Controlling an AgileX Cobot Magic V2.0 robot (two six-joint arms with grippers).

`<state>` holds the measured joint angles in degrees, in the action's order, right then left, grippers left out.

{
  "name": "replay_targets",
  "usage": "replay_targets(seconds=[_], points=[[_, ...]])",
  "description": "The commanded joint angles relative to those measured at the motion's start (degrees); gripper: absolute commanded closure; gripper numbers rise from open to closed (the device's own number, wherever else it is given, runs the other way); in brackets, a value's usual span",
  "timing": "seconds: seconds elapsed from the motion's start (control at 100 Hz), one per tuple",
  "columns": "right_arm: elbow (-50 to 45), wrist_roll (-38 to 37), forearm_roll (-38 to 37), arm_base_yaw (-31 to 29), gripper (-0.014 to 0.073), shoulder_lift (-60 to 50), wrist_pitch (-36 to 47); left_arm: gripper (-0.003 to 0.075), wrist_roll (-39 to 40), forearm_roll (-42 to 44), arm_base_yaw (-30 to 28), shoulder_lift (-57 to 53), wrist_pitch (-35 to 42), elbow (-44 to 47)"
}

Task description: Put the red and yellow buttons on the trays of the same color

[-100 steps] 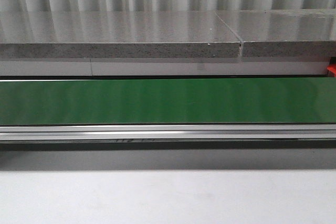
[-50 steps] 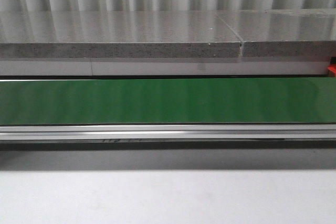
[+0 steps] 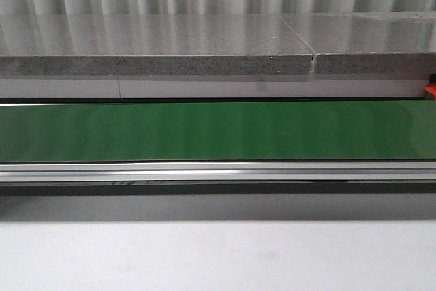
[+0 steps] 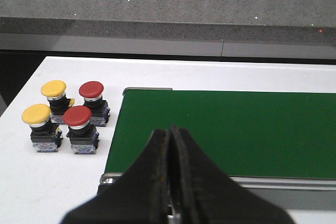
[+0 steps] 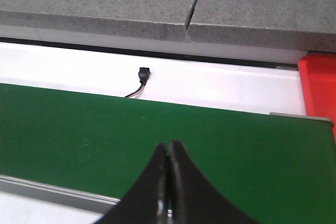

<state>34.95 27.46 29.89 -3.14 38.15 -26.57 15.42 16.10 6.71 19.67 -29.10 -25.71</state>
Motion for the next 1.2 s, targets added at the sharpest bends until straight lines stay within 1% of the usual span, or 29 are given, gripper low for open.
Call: replay_targets(seconds=[0.0, 0.28, 0.31, 0.36, 0.4, 0.45, 0.46, 0.47, 0.48, 0.5, 0.51, 0.52, 0.55, 0.57, 0.58, 0.6, 0.62, 0.67, 0.71, 0.83, 0.88, 0.93, 1.0, 1.1, 1.15, 1.19], points=[[1.3, 0.4, 1.0, 0.0, 0.0662, -0.3, 3.2, 0.0741, 0.6, 0.4, 0.5, 0.4, 4.7, -1.6], [1.3, 0.4, 1.0, 0.0, 0.0662, -0.3, 3.2, 0.0738, 0.6, 0.4, 0.5, 0.4, 4.7, -1.6], [1.3, 0.4, 1.0, 0.0, 0.0662, -0.3, 3.2, 0.0732, 0.6, 0.4, 0.5, 0.4, 4.7, -1.6], [1.3, 0.4, 1.0, 0.0, 0.0662, -0.3, 3.2, 0.0697, 0.6, 0.4, 0.5, 0.4, 4.7, -1.6], [1.3, 0.4, 1.0, 0.0, 0.0662, -0.3, 3.2, 0.0640, 0.6, 0.4, 0.5, 0.4, 4.7, -1.6], [1.3, 0.4, 1.0, 0.0, 0.0662, -0.3, 3.2, 0.0538, 0.6, 0.4, 0.5, 0.4, 4.7, -1.6], [1.3, 0.4, 1.0, 0.0, 0.0662, -0.3, 3.2, 0.0503, 0.6, 0.4, 0.5, 0.4, 4.7, -1.6], [1.3, 0.4, 1.0, 0.0, 0.0662, -0.3, 3.2, 0.0484, 0.6, 0.4, 0.5, 0.4, 4.7, -1.6], [1.3, 0.4, 1.0, 0.0, 0.0662, -0.3, 3.2, 0.0445, 0.6, 0.4, 0.5, 0.4, 4.7, -1.6], [1.3, 0.4, 1.0, 0.0, 0.0662, -0.3, 3.2, 0.0405, 0.6, 0.4, 0.5, 0.4, 4.7, -1.6], [1.3, 0.4, 1.0, 0.0, 0.0662, -0.3, 3.2, 0.0363, 0.6, 0.4, 0.5, 0.4, 4.7, -1.6], [1.3, 0.4, 1.0, 0.0, 0.0662, -0.3, 3.2, 0.0342, 0.6, 0.4, 0.5, 0.4, 4.7, -1.6], [1.3, 0.4, 1.0, 0.0, 0.0662, -0.3, 3.2, 0.0236, 0.6, 0.4, 0.5, 0.4, 4.7, -1.6], [1.3, 0.4, 1.0, 0.0, 0.0662, -0.3, 3.2, 0.0196, 0.6, 0.4, 0.5, 0.4, 4.7, -1.6], [1.3, 0.4, 1.0, 0.0, 0.0662, -0.3, 3.2, 0.0158, 0.6, 0.4, 0.5, 0.4, 4.8, -1.6], [1.3, 0.4, 1.0, 0.0, 0.0662, -0.3, 3.2, 0.0108, 0.6, 0.4, 0.5, 0.4, 4.8, -1.6], [1.3, 0.4, 1.0, 0.0, 0.0662, -0.3, 3.2, 0.0066, 0.6, 0.4, 0.5, 0.4, 4.9, -1.6], [1.3, 0.4, 1.0, 0.0, 0.0662, -0.3, 3.2, 0.0003, 0.6, 0.2, 0.5, 0.4, 4.5, -1.6], [1.3, 0.4, 1.0, 0.0, 0.0662, -0.3, 3.2, 0.0008, 0.6, -0.7, 0.5, 0.4, 3.9, -1.6], [1.3, 0.4, 1.0, 0.0, 0.0662, -0.3, 3.2, 0.0076, 0.7, -2.1, 0.5, 0.4, 3.8, -1.6], [1.3, 0.4, 1.0, 0.0, 0.0662, -0.3, 3.2, 0.0098, 2.4, -2.1, 0.4, 0.4, 3.7, -1.7], [1.3, 0.4, 1.0, 0.0, 0.0662, -0.3, 3.2, 0.0105, 5.6, -1.4, -0.1, 0.5, 3.3, -2.4], [1.3, 0.4, 1.0, 0.0, 0.0662, -0.3, 3.2, 0.0105, 12.0, 2.0, -1.1, 1.2, 2.3, -3.6], [1.3, 0.4, 1.0, 0.0, 0.0662, -0.3, 3.2, 0.0105, 25.2, 11.6, -3.5, 4.2, -3.3, -7.1], [1.3, 0.4, 1.0, 0.0, 0.0662, -0.3, 3.2, 0.0105, 29.0, 16.3, -4.8, 6.5, -5.8, -8.7], [1.3, 0.4, 1.0, 0.0, 0.0662, -0.3, 3.2, 0.0105, 30.0, 18.8, -5.7, 8.8, -6.7, -10.0]])
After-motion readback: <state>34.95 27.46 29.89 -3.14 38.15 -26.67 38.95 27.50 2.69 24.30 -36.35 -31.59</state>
